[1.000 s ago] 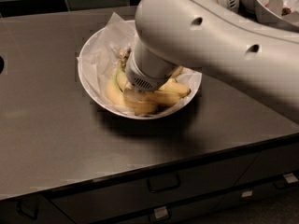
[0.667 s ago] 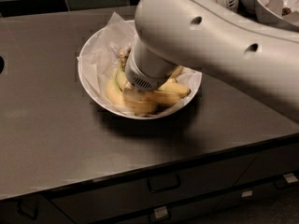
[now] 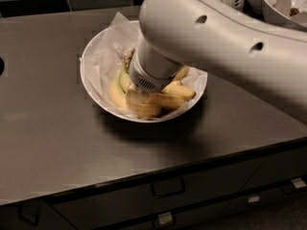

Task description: Pick banana from white bowl

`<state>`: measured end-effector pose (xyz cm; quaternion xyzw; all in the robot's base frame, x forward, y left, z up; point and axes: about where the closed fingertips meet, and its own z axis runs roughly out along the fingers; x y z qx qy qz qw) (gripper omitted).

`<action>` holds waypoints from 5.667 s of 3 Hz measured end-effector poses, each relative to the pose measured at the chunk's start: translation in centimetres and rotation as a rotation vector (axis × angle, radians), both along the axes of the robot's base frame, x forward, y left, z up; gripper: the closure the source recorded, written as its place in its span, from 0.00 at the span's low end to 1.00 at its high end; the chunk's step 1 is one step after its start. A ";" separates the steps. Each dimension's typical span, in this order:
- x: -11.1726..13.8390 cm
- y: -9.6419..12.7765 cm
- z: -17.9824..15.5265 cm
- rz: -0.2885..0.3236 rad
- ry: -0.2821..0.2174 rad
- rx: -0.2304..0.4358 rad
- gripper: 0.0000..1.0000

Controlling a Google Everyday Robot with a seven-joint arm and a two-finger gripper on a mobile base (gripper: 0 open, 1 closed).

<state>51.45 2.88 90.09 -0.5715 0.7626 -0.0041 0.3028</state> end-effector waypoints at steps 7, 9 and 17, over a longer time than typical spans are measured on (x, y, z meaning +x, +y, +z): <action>0.2 0.0 4.6 0.019 -0.073 0.044 0.81; 0.2 0.1 4.6 0.023 -0.071 0.046 0.35; 0.7 2.1 1.9 -0.090 -0.033 0.049 0.58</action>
Offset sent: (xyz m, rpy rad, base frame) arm -0.0004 -0.0006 0.0022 -0.0024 -0.0012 0.0009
